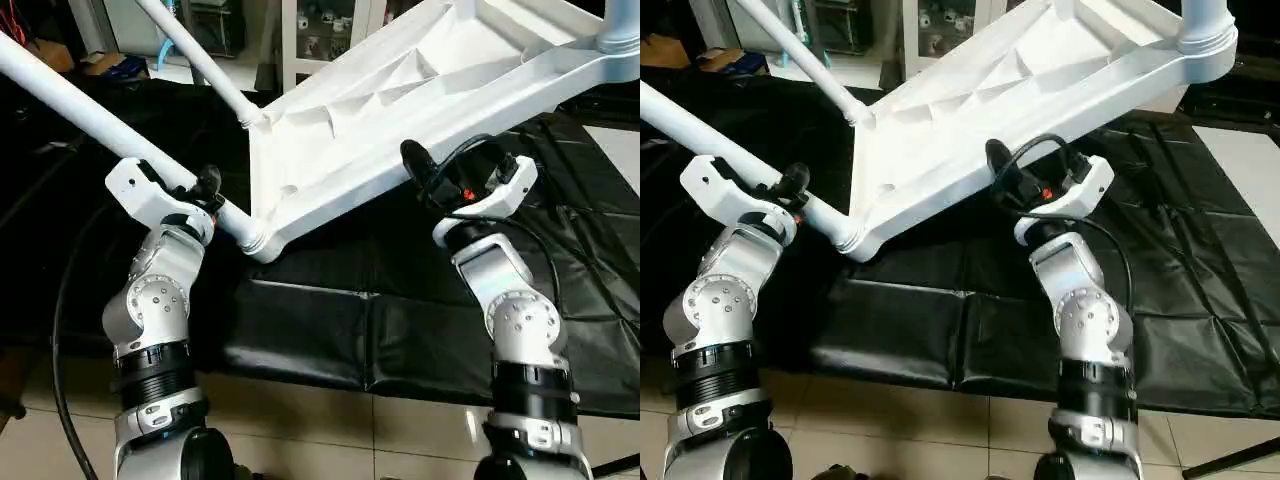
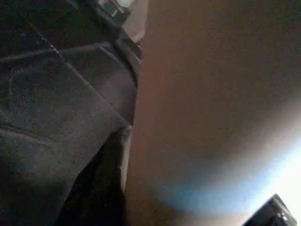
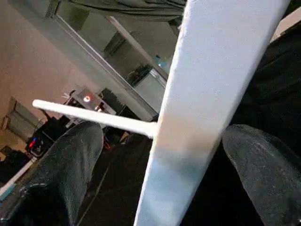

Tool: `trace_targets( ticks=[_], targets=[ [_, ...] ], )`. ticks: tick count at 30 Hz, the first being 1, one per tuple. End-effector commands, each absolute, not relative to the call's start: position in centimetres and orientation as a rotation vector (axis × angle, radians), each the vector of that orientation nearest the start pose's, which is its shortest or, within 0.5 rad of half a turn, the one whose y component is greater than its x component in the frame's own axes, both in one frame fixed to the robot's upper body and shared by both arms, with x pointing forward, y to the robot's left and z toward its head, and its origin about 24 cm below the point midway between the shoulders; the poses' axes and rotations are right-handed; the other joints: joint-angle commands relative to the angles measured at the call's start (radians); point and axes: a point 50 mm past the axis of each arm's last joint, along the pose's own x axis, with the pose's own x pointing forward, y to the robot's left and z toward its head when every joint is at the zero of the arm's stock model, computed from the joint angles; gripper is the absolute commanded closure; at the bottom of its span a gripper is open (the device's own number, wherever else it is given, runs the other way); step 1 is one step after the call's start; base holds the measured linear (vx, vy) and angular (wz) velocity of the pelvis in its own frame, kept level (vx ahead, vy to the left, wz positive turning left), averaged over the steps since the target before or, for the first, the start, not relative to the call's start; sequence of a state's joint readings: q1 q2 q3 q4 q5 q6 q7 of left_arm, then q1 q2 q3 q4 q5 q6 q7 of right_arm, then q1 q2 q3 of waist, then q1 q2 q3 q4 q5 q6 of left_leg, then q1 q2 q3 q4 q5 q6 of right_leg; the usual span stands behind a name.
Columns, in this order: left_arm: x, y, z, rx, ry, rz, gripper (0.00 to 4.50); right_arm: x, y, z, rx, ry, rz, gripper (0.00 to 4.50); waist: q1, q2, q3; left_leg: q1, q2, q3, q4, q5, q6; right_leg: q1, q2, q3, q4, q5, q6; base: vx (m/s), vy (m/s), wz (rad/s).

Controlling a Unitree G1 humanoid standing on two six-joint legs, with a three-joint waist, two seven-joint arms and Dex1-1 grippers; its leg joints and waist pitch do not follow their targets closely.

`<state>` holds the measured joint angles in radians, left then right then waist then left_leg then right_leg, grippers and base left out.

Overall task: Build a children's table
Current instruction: Flip table

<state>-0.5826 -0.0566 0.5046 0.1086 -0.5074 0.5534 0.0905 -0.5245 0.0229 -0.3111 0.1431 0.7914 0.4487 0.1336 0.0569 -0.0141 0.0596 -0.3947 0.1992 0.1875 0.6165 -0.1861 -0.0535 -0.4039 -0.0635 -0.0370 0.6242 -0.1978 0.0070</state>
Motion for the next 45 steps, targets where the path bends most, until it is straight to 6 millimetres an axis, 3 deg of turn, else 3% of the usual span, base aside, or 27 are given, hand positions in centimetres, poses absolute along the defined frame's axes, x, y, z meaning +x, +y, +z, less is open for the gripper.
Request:
trace_targets(
  ticks=[1,10,16,32,42,44,45],
  targets=[
    [33.9,16.6,12.5,-0.848,0.073,-0.010,2.50,34.3,-14.8,13.5,0.875,-0.055,0.277,0.00,-0.005,-0.013,-0.078,0.026,0.021,-0.004,-0.066,-0.044,0.017,0.046,-0.056,0.035,-0.059,-0.009,-0.159,0.000,0.000,0.00],
    [33.7,16.2,12.3,-0.866,0.088,-0.052,2.50,35.9,-15.9,14.6,0.918,-0.092,0.242,0.00,-0.004,-0.014,-0.079,0.026,0.020,0.001,-0.063,-0.041,0.033,0.046,-0.054,0.033,-0.057,-0.003,-0.164,0.000,0.000,0.00],
    [33.7,16.3,12.3,-0.865,0.085,-0.040,2.50,36.0,-15.7,14.8,0.925,-0.106,0.265,0.56,-0.005,-0.016,-0.078,0.027,0.021,0.003,-0.064,-0.058,0.031,0.043,-0.056,0.031,-0.061,-0.047,-0.149,0.000,0.000,0.00],
    [33.7,16.3,12.2,-0.858,0.095,-0.044,2.50,36.2,-16.2,15.2,0.921,-0.148,0.254,1.96,-0.005,-0.017,-0.081,0.024,0.019,0.003,-0.061,-0.033,0.055,0.043,-0.057,0.030,-0.057,-0.013,-0.162,0.000,0.000,0.00],
    [33.7,16.6,11.8,-0.826,0.111,-0.010,2.50,36.5,-16.5,15.9,0.888,-0.183,0.236,2.15,-0.005,-0.019,-0.082,0.023,0.019,0.003,-0.060,-0.025,0.060,0.044,-0.057,0.029,-0.055,-0.005,-0.166,0.000,0.000,0.00],
    [33.7,16.8,11.5,-0.820,0.123,0.003,1.80,36.8,-17.2,16.9,0.829,-0.229,0.197,2.17,-0.006,-0.020,-0.083,0.022,0.019,0.003,-0.059,-0.028,0.059,0.044,-0.057,0.028,-0.055,-0.015,-0.167,0.000,0.000,0.00],
    [33.7,16.8,11.5,-0.820,0.123,0.003,1.80,36.8,-17.2,16.9,0.829,-0.229,0.197,2.17,-0.006,-0.019,-0.082,0.022,0.019,0.004,-0.059,-0.031,0.056,0.042,-0.057,0.029,-0.057,-0.025,-0.165,0.000,0.000,0.00]
  ],
)
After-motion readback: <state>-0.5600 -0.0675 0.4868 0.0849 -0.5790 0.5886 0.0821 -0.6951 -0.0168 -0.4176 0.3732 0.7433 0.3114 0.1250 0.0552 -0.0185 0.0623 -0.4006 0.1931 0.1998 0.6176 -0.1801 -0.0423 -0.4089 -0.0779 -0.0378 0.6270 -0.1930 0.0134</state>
